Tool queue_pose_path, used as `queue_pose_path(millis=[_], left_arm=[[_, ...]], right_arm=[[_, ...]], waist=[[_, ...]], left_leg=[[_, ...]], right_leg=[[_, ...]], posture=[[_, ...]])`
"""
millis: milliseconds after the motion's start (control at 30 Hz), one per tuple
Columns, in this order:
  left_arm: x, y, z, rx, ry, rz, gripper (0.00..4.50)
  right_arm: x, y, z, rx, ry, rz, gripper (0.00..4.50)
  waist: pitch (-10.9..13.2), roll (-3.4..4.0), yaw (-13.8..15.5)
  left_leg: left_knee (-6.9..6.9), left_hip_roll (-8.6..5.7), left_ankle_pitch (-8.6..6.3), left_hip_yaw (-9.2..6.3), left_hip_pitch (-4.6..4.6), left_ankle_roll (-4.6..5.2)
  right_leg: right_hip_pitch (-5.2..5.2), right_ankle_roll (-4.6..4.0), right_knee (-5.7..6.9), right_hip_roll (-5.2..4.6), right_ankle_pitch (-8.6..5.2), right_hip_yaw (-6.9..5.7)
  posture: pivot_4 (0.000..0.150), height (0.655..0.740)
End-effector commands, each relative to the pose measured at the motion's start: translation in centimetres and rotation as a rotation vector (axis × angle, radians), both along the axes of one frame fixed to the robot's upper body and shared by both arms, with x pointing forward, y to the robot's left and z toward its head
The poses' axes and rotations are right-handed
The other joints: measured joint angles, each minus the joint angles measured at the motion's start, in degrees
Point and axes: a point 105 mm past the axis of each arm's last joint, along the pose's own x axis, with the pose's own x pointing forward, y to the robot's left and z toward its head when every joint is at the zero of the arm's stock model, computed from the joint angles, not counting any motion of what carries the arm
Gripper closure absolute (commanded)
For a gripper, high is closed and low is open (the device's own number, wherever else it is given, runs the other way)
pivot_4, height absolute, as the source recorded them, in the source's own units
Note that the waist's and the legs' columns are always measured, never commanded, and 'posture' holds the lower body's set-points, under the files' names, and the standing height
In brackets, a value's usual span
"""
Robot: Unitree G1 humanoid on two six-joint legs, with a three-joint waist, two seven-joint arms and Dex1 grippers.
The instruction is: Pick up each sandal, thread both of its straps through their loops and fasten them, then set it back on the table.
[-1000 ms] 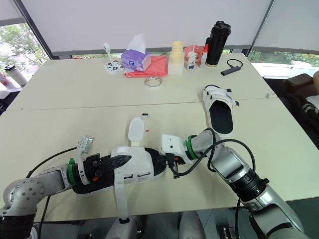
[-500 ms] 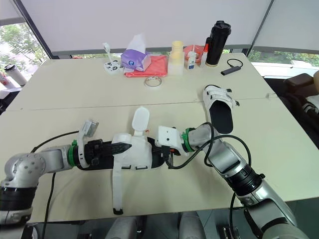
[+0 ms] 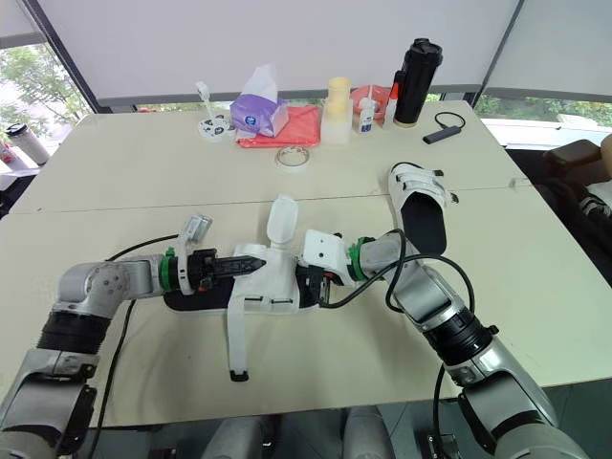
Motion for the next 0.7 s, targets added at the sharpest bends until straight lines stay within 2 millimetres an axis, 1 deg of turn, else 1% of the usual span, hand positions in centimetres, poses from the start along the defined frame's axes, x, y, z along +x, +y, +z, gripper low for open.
queue_pose_path(millis=[33, 300, 433, 533, 600, 700], left_arm=[[0.5, -0.1, 1.0, -0.001, -0.065, -0.023, 4.44], [1.2, -0.2, 1.7, -0.009, -0.089, -0.025, 4.44], [1.5, -0.3, 1.7, -0.004, -0.095, -0.023, 4.44], [1.0, -0.7, 0.4, 0.032, -0.088, -0.039, 4.44], [0.4, -0.7, -0.8, 0.071, -0.066, -0.06, 4.44], [0.0, -0.5, -1.4, 0.096, -0.045, -0.066, 4.44]], right_arm=[[0.1, 0.6, 1.9, 0.036, -0.073, 0.029, 4.5], [0.0, 0.6, 1.7, 0.033, -0.061, 0.034, 4.5], [0.0, 0.7, 1.6, 0.032, -0.06, 0.036, 4.5], [0.0, 0.9, 1.4, 0.031, -0.057, 0.038, 4.5], [-0.1, 1.0, 1.2, 0.032, -0.052, 0.041, 4.5], [-0.1, 1.1, 1.1, 0.028, -0.047, 0.042, 4.5]], waist=[[0.0, 0.0, -0.1], [0.0, 0.0, -0.1], [0.0, 0.0, -0.1], [0.0, 0.0, -0.1], [0.0, 0.0, -0.1], [0.0, 0.0, -0.1]], left_leg=[[0.0, 0.0, 0.0, 0.0, 0.0, 0.0], [0.0, 0.0, 0.0, -0.01, 0.0, 0.0], [0.01, 0.0, 0.0, -0.01, 0.0, 0.0], [0.01, 0.0, 0.0, -0.01, 0.0, 0.0], [0.01, 0.0, 0.0, -0.01, 0.0, 0.0], [0.0, 0.0, 0.0, -0.01, 0.0, 0.0]], right_leg=[[0.0, 0.0, 0.0, 0.0, 0.0, 0.0], [0.01, 0.01, 0.02, 0.0, 0.0, -0.01], [0.01, 0.01, 0.02, 0.0, 0.0, -0.01], [0.01, 0.02, 0.03, 0.0, 0.0, -0.01], [0.02, 0.02, 0.02, 0.0, 0.0, -0.01], [0.01, 0.02, 0.03, 0.0, 0.0, -0.01]], posture=[[0.15, 0.74], [0.15, 0.74], [0.15, 0.74], [0.15, 0.74], [0.15, 0.74], [0.15, 0.74]])
